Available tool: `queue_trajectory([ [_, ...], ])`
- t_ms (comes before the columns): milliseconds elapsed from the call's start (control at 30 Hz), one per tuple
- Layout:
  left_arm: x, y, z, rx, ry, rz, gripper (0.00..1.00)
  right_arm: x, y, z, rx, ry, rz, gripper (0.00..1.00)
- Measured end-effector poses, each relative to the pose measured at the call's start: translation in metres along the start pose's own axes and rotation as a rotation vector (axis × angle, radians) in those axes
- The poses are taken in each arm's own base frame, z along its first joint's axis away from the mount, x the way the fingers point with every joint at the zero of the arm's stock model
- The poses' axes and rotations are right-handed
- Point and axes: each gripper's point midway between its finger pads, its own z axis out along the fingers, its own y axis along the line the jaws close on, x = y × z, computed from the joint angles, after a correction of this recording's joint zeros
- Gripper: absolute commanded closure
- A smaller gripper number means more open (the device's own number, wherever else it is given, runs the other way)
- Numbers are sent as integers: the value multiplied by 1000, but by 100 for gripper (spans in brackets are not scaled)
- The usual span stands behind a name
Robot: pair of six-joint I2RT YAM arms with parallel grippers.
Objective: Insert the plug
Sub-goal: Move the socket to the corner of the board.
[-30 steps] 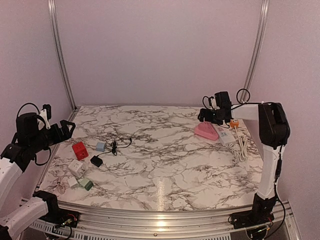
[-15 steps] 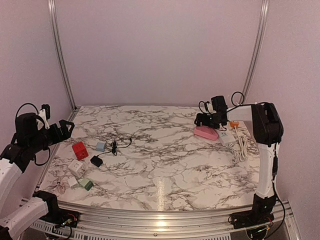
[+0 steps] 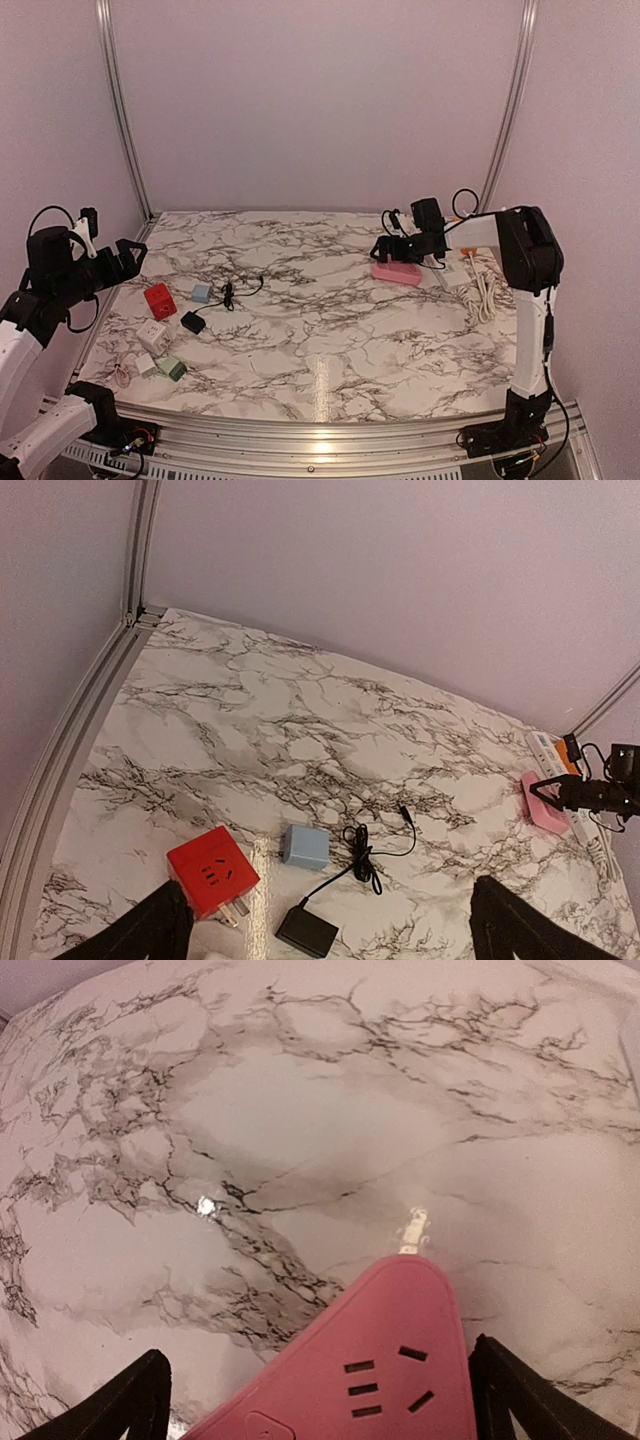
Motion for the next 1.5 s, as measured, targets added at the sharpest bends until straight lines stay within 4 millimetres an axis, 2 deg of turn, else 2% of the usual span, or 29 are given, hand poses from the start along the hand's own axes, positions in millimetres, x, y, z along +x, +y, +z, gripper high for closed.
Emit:
queue_trajectory([
  [267, 0, -1, 0, 3, -1, 0, 1, 30, 85, 12, -158, 76, -174, 3],
  [533, 2, 0, 2, 2, 9, -1, 1, 63, 148, 10, -290, 139, -324, 3],
  [733, 2, 0, 2, 2, 11, -1, 1, 95, 190, 0, -386, 196, -415, 3],
  [1067, 3, 0, 3, 2, 18, -2, 1, 149, 238, -24, -534, 281, -559, 3],
  [1500, 5, 0, 5, 5, 27, -3, 1, 193, 272, -49, -648, 348, -723, 1],
])
